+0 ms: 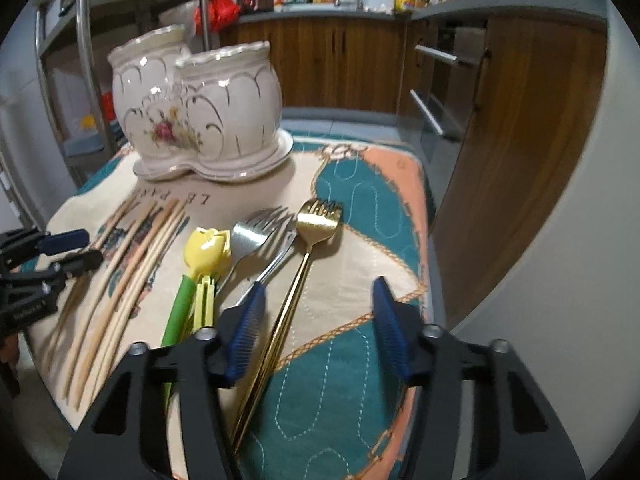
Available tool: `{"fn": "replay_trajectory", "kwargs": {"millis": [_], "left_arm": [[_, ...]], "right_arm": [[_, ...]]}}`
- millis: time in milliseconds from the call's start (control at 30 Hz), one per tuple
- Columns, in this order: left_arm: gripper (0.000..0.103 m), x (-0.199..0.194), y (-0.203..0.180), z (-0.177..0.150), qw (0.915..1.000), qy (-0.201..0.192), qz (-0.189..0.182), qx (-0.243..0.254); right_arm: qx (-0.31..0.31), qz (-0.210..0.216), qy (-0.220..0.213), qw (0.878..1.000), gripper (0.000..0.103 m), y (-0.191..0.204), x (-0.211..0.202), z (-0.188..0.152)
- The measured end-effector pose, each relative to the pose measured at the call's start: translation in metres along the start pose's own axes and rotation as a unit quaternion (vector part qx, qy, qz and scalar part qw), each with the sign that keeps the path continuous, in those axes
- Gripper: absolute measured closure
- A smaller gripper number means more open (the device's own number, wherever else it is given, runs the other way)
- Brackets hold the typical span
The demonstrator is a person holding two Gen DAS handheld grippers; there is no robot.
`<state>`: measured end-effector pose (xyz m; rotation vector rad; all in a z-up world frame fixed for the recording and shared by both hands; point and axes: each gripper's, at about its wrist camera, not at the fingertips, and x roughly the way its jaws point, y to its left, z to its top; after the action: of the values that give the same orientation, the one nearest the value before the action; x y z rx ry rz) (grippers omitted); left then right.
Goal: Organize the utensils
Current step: 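Grasp a wooden chopstick with the left tool while the right tool grasps the gold fork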
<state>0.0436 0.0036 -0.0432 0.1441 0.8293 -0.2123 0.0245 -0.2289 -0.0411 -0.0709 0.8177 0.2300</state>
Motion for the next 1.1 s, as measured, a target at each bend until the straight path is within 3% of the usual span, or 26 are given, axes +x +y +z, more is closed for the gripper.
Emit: {"fn": "replay_trajectory", "kwargs": {"millis": [133, 267, 433, 500, 700, 1100], "left_arm": [[0.090, 0.007, 0.002, 0.011, 0.9998, 0.014, -0.001, 0.011], [0.090, 0.014, 0.008, 0.020, 0.9996, 0.025, -0.005, 0.009], [0.090, 0.021, 0.015, 0.029, 0.9994, 0.031, -0.016, 0.000], [0.090, 0.022, 0.017, 0.030, 0.9993, 0.030, -0.021, -0.005], [0.092, 0.021, 0.013, 0.027, 0.9998, 0.014, -0.013, 0.005], [0.097, 0.007, 0.016, 0.020, 0.9992, -0.028, -0.026, -0.005]], "right_arm": [[-0.004, 0.005, 0.012, 1.000, 0.064, 0.001, 0.010, 0.007], [-0.013, 0.006, 0.020, 1.000, 0.066, 0.003, 0.016, 0.015], [-0.025, 0.014, 0.024, 0.999, 0.078, 0.008, 0.022, 0.021], [-0.028, 0.023, 0.022, 0.999, 0.089, 0.008, 0.022, 0.020], [-0.003, 0.046, 0.004, 0.999, 0.097, -0.001, 0.013, 0.018], [-0.025, 0.046, -0.046, 0.998, 0.097, 0.006, -0.012, 0.013]]}}
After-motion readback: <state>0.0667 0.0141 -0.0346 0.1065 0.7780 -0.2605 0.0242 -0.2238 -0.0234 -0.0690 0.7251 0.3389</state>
